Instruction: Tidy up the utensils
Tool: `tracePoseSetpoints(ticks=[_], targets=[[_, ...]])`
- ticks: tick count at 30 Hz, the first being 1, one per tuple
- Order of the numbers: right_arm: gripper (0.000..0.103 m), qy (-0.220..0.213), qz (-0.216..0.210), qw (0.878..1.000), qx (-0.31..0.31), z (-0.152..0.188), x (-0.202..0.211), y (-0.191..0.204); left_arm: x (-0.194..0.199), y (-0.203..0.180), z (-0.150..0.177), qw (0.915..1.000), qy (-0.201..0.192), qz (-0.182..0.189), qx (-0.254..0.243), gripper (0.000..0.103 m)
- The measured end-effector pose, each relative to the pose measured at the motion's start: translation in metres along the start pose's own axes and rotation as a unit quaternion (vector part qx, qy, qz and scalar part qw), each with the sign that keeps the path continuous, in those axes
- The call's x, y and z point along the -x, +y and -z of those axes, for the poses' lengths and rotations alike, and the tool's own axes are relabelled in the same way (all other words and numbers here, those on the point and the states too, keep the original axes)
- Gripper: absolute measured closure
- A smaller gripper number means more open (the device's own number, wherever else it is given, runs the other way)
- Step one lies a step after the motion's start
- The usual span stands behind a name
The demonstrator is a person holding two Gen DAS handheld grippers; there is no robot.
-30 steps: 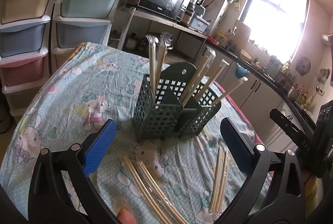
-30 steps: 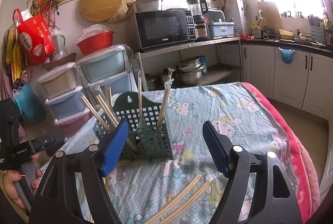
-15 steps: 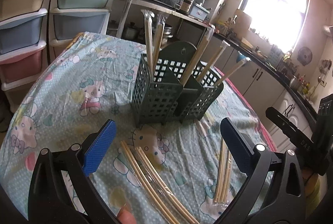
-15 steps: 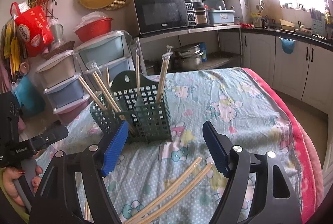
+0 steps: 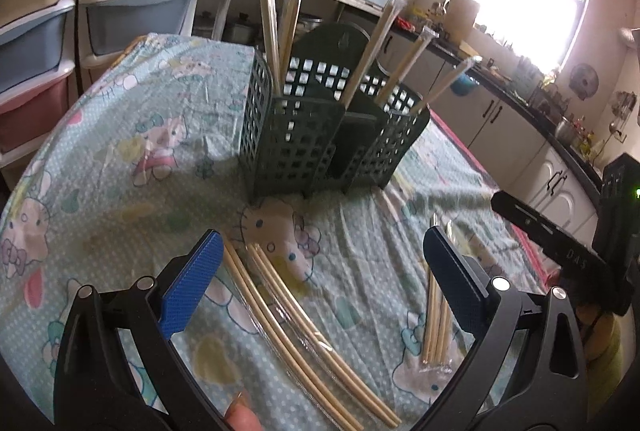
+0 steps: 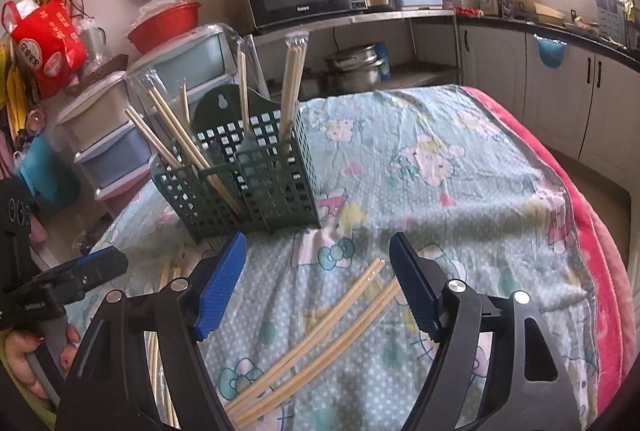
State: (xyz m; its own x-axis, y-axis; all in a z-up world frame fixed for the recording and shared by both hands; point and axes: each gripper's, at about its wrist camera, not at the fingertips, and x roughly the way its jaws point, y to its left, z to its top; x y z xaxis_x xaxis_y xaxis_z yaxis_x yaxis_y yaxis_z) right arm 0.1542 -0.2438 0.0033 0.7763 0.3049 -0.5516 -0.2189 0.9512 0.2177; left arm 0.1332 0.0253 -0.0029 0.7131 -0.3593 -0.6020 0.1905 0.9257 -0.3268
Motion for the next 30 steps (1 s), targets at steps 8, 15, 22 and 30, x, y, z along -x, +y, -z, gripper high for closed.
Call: tracePoseSetpoints(ticks=[8,15,22,30], targets=[[0.032,0.021,0.001,1.000,-0.010,0.004,-0.011,-0.006,-0.013,0.003,0.017,0.9995,0.032,0.001,0.003,0.011],[0.032,0.049,-0.002,0.999,-0.016,0.009,-0.025,-0.010,-0.023,0.011,0.023,0.9985,0.052,0.006,0.016,0.011],[0.037,0.085,-0.005,0.996,-0.028,0.012,-0.046,-0.017,-0.035,0.025,0.021,0.9955,0.074,0.030,0.052,0.016],[0.042,0.153,0.007,0.987,-0.047,0.010,-0.082,-0.026,-0.047,0.048,0.013,0.9904,0.094,0.029,0.098,0.021]])
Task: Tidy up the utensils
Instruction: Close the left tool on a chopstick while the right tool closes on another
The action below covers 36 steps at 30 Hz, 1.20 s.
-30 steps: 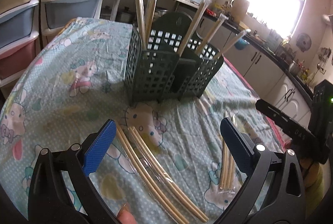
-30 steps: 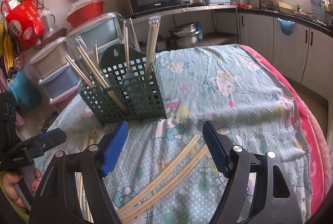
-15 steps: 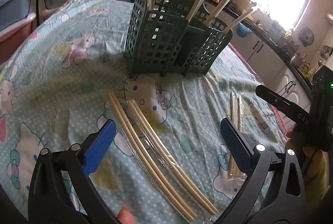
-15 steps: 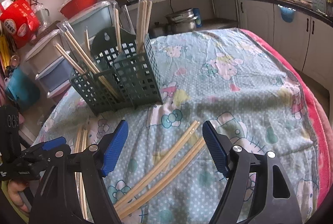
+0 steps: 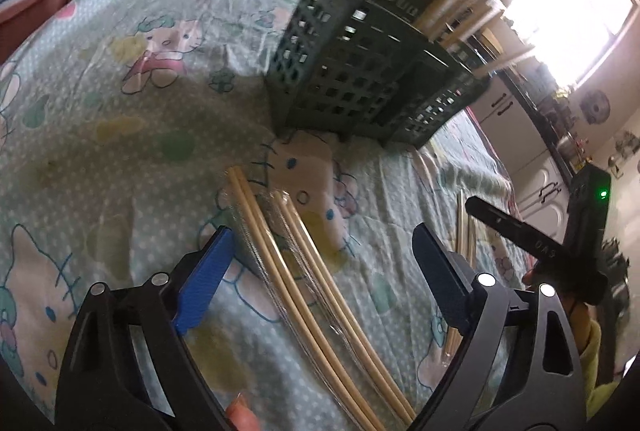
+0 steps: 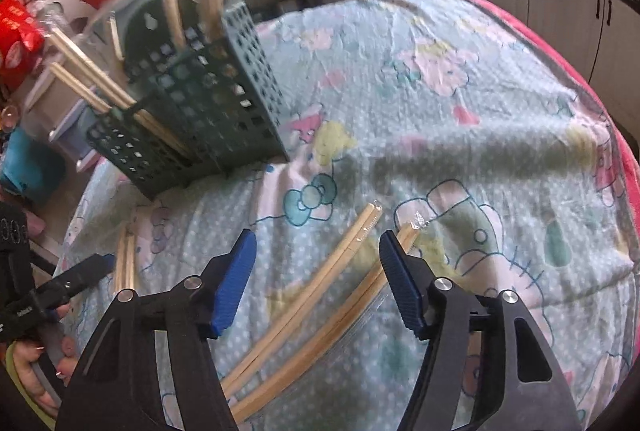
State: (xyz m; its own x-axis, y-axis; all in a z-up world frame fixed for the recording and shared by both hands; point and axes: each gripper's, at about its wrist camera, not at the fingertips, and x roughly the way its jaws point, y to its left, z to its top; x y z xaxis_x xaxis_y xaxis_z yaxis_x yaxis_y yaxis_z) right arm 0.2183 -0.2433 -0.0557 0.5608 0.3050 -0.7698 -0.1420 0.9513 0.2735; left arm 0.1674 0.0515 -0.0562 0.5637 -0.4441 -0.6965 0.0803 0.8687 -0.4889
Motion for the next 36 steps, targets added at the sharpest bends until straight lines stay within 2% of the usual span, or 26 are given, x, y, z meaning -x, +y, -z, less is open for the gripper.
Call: tracePoseSetpoints(ticks=[4,12,22,25,30,31,34,36], targets=[[0.042,0.015,0.009,1.000,0.000,-0.008,-0.009,0.001,-0.004,0.011,-0.009,0.9996,0.012,0.015,0.023,0.023],[0.045,0.038,0.016,0.999,-0.020,-0.019,-0.029,-0.002,-0.011,0.024,-0.023,0.9988,0.020,0.018,0.042,0.034],[0.062,0.025,0.013,0.999,-0.040,-0.025,-0.032,-0.012,-0.011,0.036,-0.027,0.9980,0.011,0.023,0.058,0.047],[0.069,0.021,0.016,0.999,-0.042,-0.025,-0.032,-0.013,-0.009,0.041,-0.027,0.9977,0.007,0.019,0.065,0.058],[0.081,0.016,0.021,0.999,-0.045,-0.027,-0.033,-0.017,-0.009,0.052,-0.028,0.9971,0.005,0.004,0.076,0.089],[0.087,0.013,0.021,0.999,-0.046,-0.027,-0.033,-0.017,-0.009,0.055,-0.029,0.9970,0.005,0.001,0.078,0.092],[0.093,0.010,0.006,0.999,-0.052,-0.028,-0.033,-0.018,-0.009,0.061,-0.028,0.9963,0.006,0.004,0.086,0.096],[0.093,0.009,-0.003,0.999,-0.050,-0.029,-0.032,-0.015,-0.007,0.061,-0.029,0.9963,0.004,0.003,0.085,0.098]])
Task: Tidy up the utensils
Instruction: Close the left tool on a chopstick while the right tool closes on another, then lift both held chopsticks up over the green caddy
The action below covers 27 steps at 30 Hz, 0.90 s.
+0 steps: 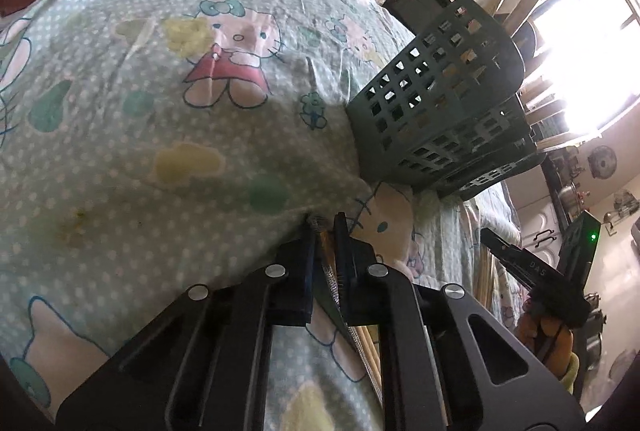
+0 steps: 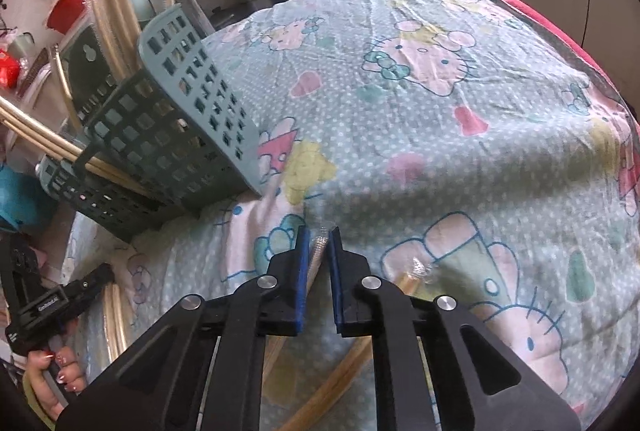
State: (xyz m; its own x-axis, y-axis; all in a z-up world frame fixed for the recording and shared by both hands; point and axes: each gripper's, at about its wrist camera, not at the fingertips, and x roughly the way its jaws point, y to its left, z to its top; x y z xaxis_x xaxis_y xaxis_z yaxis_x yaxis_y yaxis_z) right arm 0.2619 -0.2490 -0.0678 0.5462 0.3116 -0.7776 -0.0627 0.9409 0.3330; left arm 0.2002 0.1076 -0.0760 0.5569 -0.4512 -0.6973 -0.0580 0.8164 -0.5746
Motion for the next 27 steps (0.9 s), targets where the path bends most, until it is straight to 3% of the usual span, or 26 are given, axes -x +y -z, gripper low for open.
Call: tracePoseSetpoints(ticks=[10,18,27], targets=[[0.095,-0.033,-0.059,0.997,0.023,0.002,0.024,0.024,0.044,-0.028,-0.002,0.9976,-0.060,0.013,-0.031,0.098],[0.096,-0.058,-0.099,0.993,0.034,0.005,0.055,0.042,0.081,-0.060,-0.004,0.9907,-0.111,0.035,-0.071,0.100],[0.097,-0.103,-0.132,0.984,0.055,0.008,0.100,0.058,0.099,-0.090,0.000,0.9834,-0.136,0.056,-0.107,0.101]])
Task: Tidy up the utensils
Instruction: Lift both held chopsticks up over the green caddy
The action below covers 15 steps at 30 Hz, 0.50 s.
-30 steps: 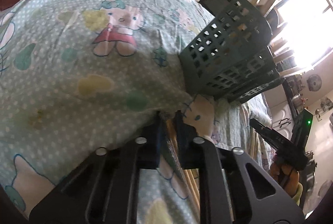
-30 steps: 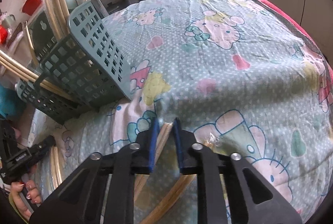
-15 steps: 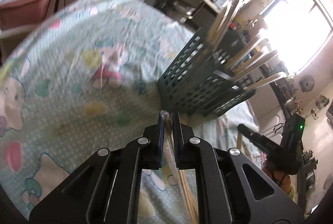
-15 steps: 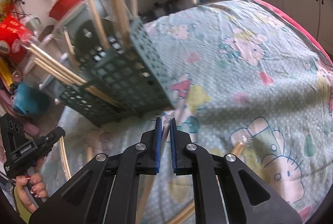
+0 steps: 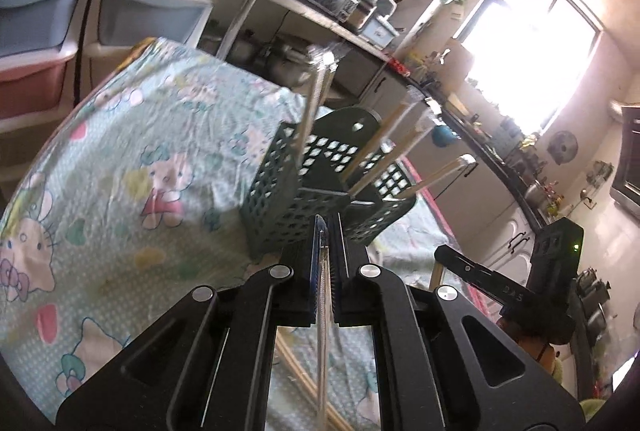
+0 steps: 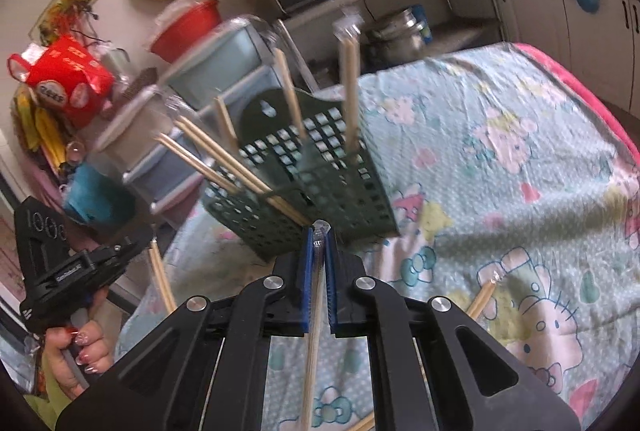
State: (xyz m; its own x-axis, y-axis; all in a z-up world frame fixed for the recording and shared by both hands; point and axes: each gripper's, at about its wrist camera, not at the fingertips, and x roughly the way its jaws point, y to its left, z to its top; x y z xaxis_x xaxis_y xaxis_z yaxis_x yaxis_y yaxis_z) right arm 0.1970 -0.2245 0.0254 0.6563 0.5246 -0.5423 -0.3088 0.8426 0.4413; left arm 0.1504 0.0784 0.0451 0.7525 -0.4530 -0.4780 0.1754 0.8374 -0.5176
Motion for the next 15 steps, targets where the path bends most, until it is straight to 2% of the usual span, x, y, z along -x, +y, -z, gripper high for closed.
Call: tracePoseSetpoints(ticks=[7,15], targets=[[0.097,-0.050,0.002,0.998,0.033,-0.005,0.031,0.018,0.007,-0.024,-0.004,0.9993,-0.016,0.017,-0.030,0.101],[0.097,-0.074,0.003,0.997,0.037,-0.008,0.047,0.021,0.011,-0.044,-0.007,0.9979,-0.023,0.033,-0.050,0.101]])
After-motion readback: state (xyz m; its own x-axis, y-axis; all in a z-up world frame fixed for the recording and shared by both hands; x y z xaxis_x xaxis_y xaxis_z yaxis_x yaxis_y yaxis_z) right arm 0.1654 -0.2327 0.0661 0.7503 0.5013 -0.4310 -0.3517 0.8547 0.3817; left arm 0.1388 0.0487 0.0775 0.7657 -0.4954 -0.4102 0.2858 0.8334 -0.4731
